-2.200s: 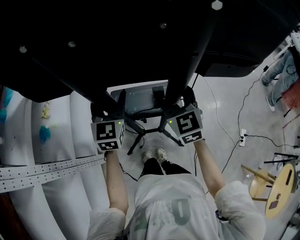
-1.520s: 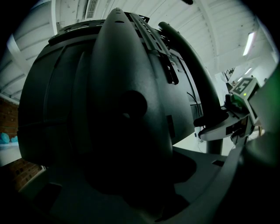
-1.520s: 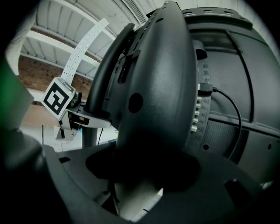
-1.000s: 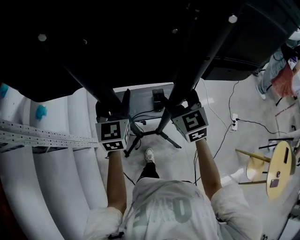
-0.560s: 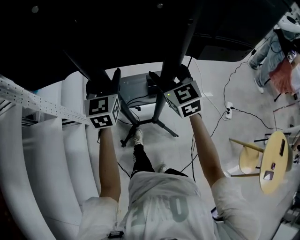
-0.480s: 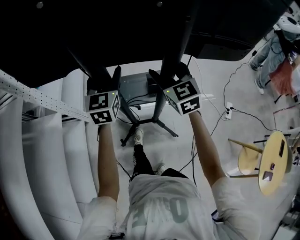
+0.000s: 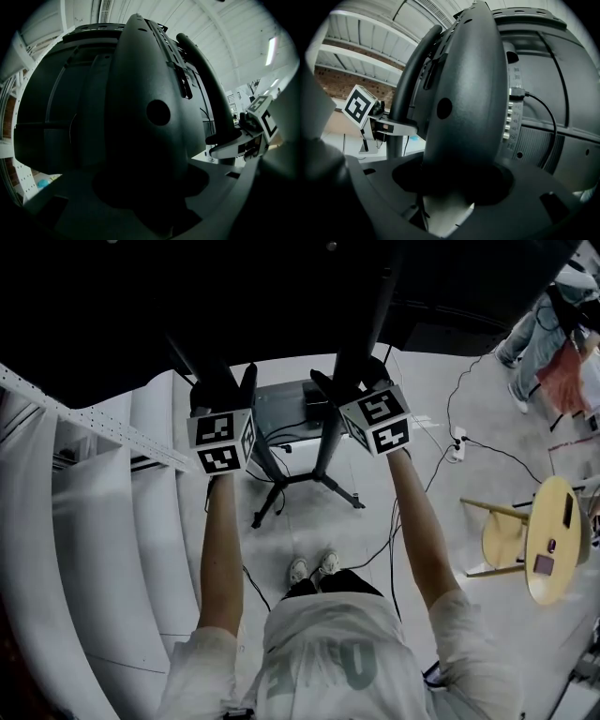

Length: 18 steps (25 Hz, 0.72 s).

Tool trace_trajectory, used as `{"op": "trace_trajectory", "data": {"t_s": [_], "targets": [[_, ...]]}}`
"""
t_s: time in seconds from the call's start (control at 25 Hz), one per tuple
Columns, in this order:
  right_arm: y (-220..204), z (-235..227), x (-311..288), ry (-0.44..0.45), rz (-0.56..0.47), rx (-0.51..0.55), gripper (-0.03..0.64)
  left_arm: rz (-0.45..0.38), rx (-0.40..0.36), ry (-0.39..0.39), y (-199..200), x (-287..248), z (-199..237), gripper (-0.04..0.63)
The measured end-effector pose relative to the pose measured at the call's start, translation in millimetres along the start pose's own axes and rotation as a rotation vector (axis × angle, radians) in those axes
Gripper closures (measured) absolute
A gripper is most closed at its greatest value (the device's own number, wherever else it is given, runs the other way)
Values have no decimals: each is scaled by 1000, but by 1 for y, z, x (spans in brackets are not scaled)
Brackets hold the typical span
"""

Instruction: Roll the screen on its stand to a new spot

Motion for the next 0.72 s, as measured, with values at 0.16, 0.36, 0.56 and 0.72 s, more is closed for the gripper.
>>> {"op": "trace_trajectory", "data": {"t_s": [0.16,0.36,0.56,0.72], "targets": [[0,10,11,-31,-3,-16,344,7,5,-14,-1,10,-1,362],[0,26,27,-45,-8,-26,345,20,8,-31,-2,26,-1,365],[-4,44,52,-38,-10,-32,348,43,22,-24,-7,51,-11,367],[-5,59,77,-11,3,-39,352,52,27,-12,-9,77,-24,368]]}}
Point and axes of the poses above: the fingertips, and each gripper's own axes: x backward along the fingers, z to its left, y out of its top, the point moved 7 cm from there along x, backward along the fingers, and after that the axes turned 8 degrees about -y, right-handed, at the moved point
